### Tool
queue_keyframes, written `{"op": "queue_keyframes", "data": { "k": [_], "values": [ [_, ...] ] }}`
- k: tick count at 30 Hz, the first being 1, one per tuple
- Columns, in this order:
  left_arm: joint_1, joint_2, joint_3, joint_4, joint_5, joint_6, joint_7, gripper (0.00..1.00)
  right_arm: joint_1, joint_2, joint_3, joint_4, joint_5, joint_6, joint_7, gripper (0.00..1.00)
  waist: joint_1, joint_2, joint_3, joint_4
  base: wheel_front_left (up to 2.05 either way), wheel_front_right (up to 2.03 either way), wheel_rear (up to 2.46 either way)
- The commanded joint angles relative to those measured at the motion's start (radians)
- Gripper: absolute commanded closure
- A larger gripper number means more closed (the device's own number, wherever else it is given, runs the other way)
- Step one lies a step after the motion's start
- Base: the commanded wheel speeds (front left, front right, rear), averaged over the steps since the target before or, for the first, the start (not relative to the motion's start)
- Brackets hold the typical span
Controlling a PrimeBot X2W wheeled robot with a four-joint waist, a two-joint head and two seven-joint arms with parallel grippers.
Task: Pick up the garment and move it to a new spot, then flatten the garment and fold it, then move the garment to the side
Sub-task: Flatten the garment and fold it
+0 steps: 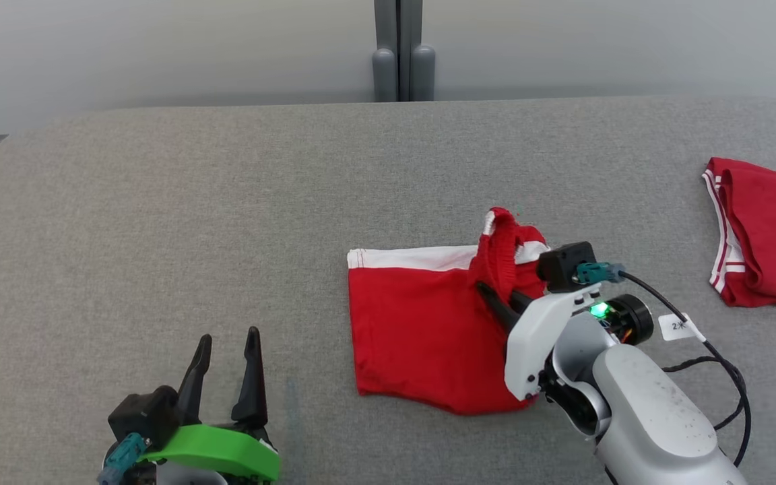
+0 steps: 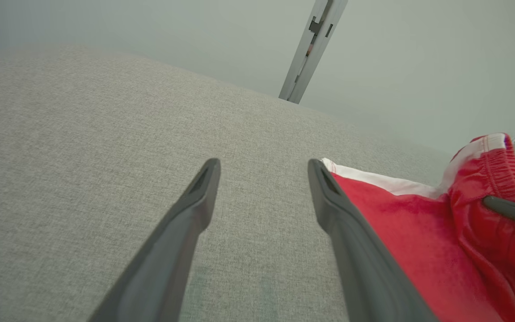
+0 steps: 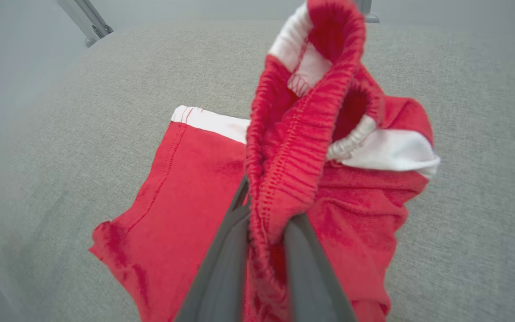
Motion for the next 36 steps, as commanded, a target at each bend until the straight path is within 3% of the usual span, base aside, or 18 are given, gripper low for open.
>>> {"op": "queue_keyframes", "data": {
  "k": [1,14,15,16,17,18,28,36],
  "values": [
    [-0.017,0.0,0.0,-0.003,-0.001,-0.004,-0.003,0.0,-0.018,0.0,0.022,-0.001,0.014,-0.001,-0.001,1.0,0.0,0.0,0.008,0.014,0.0,0.0,0.0],
    [-0.039,0.0,-0.031,-0.006,-0.04,0.012,-0.003,0.0,-0.125,0.001,0.266,0.121,0.147,-0.001,-0.046,1.0,0.0,0.0,0.032,0.074,0.0,0.0,0.0],
    [-0.039,0.0,-0.033,-0.005,-0.041,0.013,-0.003,0.0,-0.13,0.001,0.275,0.129,0.153,-0.001,-0.049,0.92,0.0,0.0,0.033,0.076,0.0,0.0,0.0],
    [-0.039,0.0,-0.033,-0.004,-0.043,0.014,-0.003,0.0,-0.137,0.001,0.284,0.139,0.161,-0.001,-0.055,0.73,0.0,0.0,0.033,0.077,0.0,0.0,0.0],
    [-0.039,0.0,-0.034,-0.003,-0.043,0.015,-0.003,0.0,-0.142,0.001,0.292,0.144,0.165,-0.001,-0.059,0.6,0.0,0.0,0.033,0.078,0.0,0.0,0.0],
    [-0.04,0.0,-0.036,-0.002,-0.043,0.015,-0.003,0.0,-0.151,0.001,0.307,0.15,0.169,-0.001,-0.07,0.0,0.0,0.0,0.034,0.08,0.0,0.0,0.0],
    [-0.038,0.0,-0.038,-0.01,-0.034,0.017,-0.003,0.0,-0.187,0.0,0.381,0.149,0.189,-0.001,-0.177,0.0,0.0,0.0,0.03,0.07,0.0,0.0,0.0],
    [-0.057,0.0,-0.058,-0.007,0.001,0.007,-0.003,0.0,-0.189,0.0,0.282,0.183,0.08,-0.001,-0.312,0.0,0.0,0.0,0.009,0.03,0.0,0.0,0.0]
  ]
}}
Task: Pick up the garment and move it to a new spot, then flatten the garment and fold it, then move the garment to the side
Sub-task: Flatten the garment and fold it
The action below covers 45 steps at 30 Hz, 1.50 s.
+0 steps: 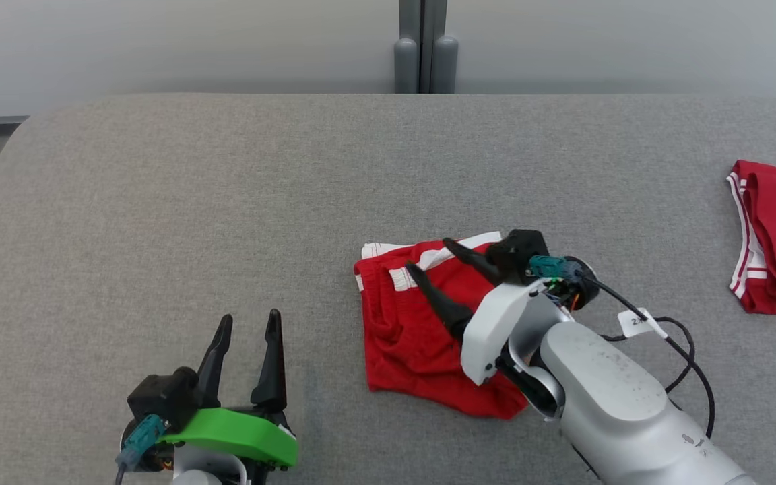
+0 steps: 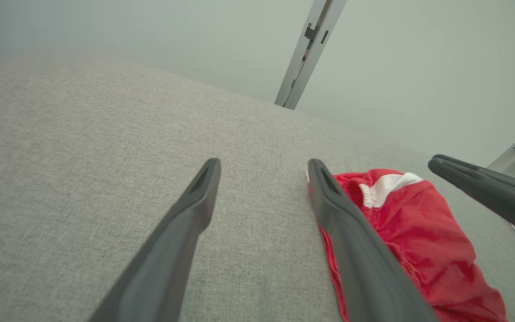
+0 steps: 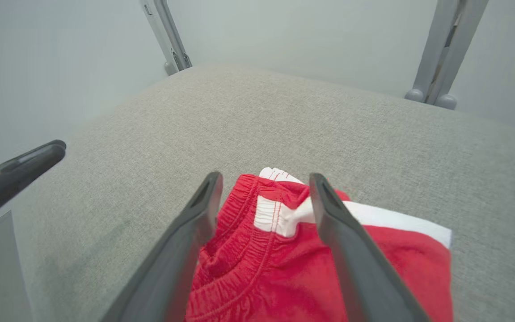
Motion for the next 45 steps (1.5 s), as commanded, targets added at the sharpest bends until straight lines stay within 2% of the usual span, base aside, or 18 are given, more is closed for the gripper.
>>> {"op": "queue_keyframes", "data": {
  "k": [1,9,17,29,45],
  "values": [
    [-0.019,0.002,-0.005,0.005,0.019,-0.004,-0.003,0.0,0.003,-0.004,-0.028,0.008,-0.024,-0.001,-0.026,0.0,0.0,0.0,-0.013,-0.016,0.0,0.0,0.0],
    [-0.029,0.002,-0.014,0.041,0.065,-0.012,-0.003,0.0,0.073,-0.004,-0.231,0.01,-0.168,-0.001,-0.148,0.0,0.0,0.0,-0.05,-0.064,0.0,0.0,0.0],
    [0.02,0.002,0.002,0.062,0.083,-0.02,-0.003,0.0,0.228,-0.004,-0.405,-0.052,-0.263,-0.001,-0.179,0.0,0.0,0.0,-0.101,-0.093,0.0,0.0,0.0],
    [0.131,0.002,0.058,0.016,0.073,-0.009,-0.003,0.0,0.461,-0.004,-0.549,-0.192,-0.245,-0.001,-0.181,0.0,0.0,0.0,-0.133,-0.106,0.0,0.0,0.0],
    [0.154,0.002,0.067,-0.015,0.086,-0.002,-0.003,0.0,0.516,-0.004,-0.577,-0.246,-0.289,-0.001,-0.181,0.0,0.0,0.0,-0.14,-0.105,0.0,0.0,0.0]
  ]
}}
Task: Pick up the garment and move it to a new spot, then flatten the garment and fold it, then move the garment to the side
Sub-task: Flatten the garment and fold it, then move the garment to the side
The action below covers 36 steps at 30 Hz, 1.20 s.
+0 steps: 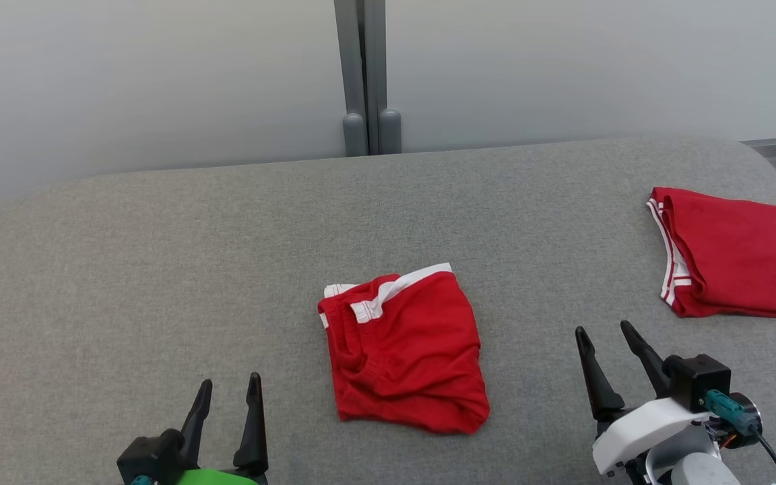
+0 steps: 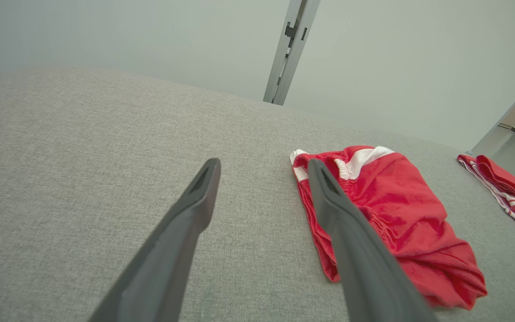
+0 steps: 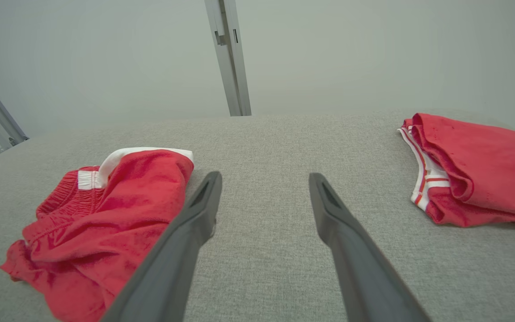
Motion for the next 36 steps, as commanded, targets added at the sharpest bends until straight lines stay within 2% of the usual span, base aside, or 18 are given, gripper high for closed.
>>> {"op": "queue_keyframes", "data": {
  "k": [1,13,20,23,29,36],
  "values": [
    [0.008,0.003,0.002,-0.003,0.009,0.001,-0.003,0.0,0.012,-0.004,0.001,0.0,-0.005,-0.001,-0.004,0.0,0.0,-0.0001,0.0,-0.001,0.0,0.0,0.0],
    [0.008,0.003,-0.003,0.003,0.003,0.004,-0.003,0.0,0.006,-0.004,0.006,0.02,-0.007,-0.001,-0.004,0.0,0.0,-0.0001,-0.008,0.001,0.0,0.0,0.0],
    [0.002,0.003,-0.005,0.009,0.0,0.005,-0.003,0.0,-0.084,-0.003,0.059,0.079,-0.02,-0.001,0.003,0.0,0.0,-0.0001,-0.005,0.012,0.0,0.0,0.0],
    [-0.007,0.003,-0.009,0.012,0.005,0.001,-0.003,0.0,-0.16,-0.004,0.094,0.118,-0.013,-0.001,0.042,0.0,0.0,-0.0001,0.003,0.025,0.0,0.0,0.0],
    [-0.02,0.003,-0.016,0.018,0.006,-0.005,-0.003,0.0,-0.297,-0.004,0.177,0.227,-0.009,-0.001,0.187,0.0,0.0,-0.0001,0.018,0.067,0.0,0.0,0.0],
    [-0.024,0.003,-0.031,0.023,-0.004,-0.002,-0.003,0.0,-0.382,-0.004,0.229,0.376,0.013,-0.001,0.303,0.0,0.0,-0.0001,0.041,0.132,0.0,0.0,0.0]
  ]
}}
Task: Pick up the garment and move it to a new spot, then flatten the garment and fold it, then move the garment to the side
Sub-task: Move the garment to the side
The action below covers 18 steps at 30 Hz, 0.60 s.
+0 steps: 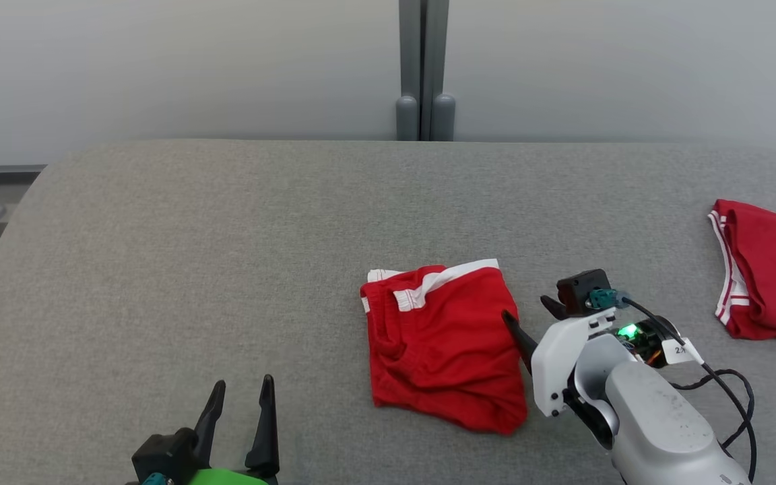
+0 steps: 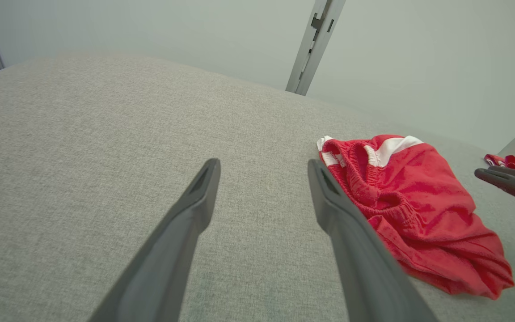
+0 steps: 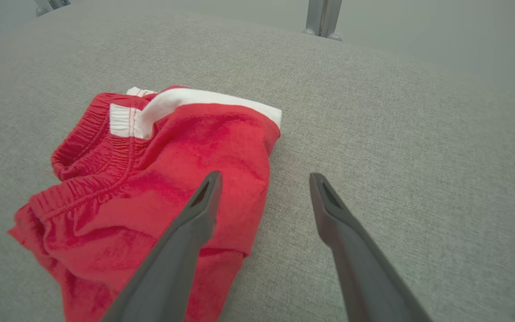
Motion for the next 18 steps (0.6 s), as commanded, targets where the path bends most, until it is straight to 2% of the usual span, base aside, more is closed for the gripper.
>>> {"op": "queue_keyframes", "data": {
  "k": [1,11,12,13,17,18],
  "values": [
    [-0.015,0.003,-0.002,0.0,-0.009,-0.001,-0.003,0.0,-0.016,-0.004,0.004,0.029,0.015,-0.001,0.016,0.0,0.0,0.0,0.021,0.035,0.0,0.0,0.0],
    [-0.026,0.003,-0.012,-0.002,-0.014,0.004,-0.003,0.0,-0.072,-0.004,0.047,0.188,0.104,-0.001,0.059,0.02,0.0,0.0,0.055,0.075,0.0,0.0,0.0],
    [-0.026,0.003,-0.011,-0.003,-0.015,0.005,-0.003,0.0,-0.079,-0.004,0.059,0.198,0.114,-0.001,0.062,0.47,0.0,0.0,0.059,0.074,0.0,0.0,0.0],
    [-0.026,0.003,-0.011,-0.003,-0.015,0.006,-0.003,0.0,-0.085,-0.004,0.068,0.205,0.122,-0.001,0.064,0.54,0.0,0.0,0.062,0.073,0.0,0.0,0.0],
    [-0.036,0.003,-0.016,-0.006,-0.017,0.008,-0.003,0.0,-0.114,-0.004,0.112,0.217,0.159,-0.001,0.045,0.99,0.0,0.0,0.08,0.06,0.0,0.0,0.0],
    [-0.039,0.003,-0.019,-0.008,-0.017,0.008,-0.003,0.0,-0.125,-0.004,0.121,0.218,0.166,-0.001,0.036,1.0,0.0,0.0,0.084,0.055,0.0,0.0,0.0]
  ]
}}
